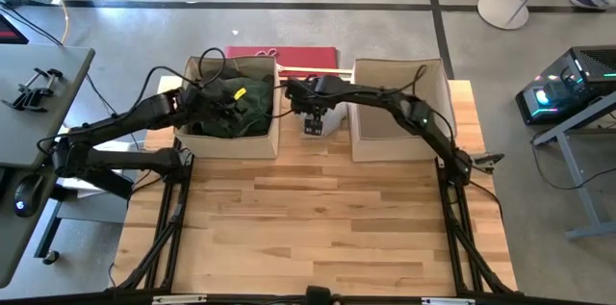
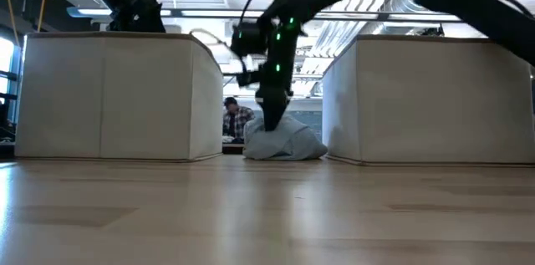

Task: Sort clothes
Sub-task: Put the white pants into the right laundry organizer

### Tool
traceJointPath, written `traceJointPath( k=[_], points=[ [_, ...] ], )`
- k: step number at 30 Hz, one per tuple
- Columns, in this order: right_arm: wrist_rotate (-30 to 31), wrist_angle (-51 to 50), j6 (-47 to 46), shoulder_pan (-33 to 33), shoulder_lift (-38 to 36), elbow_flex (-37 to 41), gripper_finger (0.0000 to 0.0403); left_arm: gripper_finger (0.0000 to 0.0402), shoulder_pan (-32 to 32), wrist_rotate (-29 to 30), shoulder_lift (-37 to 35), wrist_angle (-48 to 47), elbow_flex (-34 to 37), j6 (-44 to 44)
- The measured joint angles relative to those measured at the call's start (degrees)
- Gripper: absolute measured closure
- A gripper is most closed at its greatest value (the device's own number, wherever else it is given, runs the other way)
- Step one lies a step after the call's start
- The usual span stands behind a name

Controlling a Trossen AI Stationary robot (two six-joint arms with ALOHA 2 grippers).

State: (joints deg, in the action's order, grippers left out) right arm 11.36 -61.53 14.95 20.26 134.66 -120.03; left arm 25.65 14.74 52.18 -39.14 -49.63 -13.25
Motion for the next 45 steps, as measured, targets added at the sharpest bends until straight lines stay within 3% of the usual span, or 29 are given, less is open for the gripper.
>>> traceJointPath(
  k=[5,10,19,27,45],
  points=[
    [0.2,-0.9,-0.9,0.1,3.8,-0.3,0.0089,0.0183,-0.3,0.0,0.0,0.1,0.3,0.3],
    [-0.6,-0.6,-1.0,-0.4,4.9,-0.3,0.0121,0.0183,-1.0,0.0,0.0,0.1,0.3,0.3],
    [-3.2,-2.4,-1.3,-0.3,5.0,-0.3,0.0246,0.0183,-1.5,0.0,0.0,0.0,0.3,0.3],
    [-13.3,-9.9,-2.7,-2.4,4.9,-0.2,0.0357,0.0184,-1.5,0.9,0.0,-0.3,0.2,0.0],
    [-14.0,-13.1,-2.5,-20.0,4.9,0.0,0.0357,0.0184,-1.5,1.1,0.0,-1.7,0.2,-0.1]
  ],
)
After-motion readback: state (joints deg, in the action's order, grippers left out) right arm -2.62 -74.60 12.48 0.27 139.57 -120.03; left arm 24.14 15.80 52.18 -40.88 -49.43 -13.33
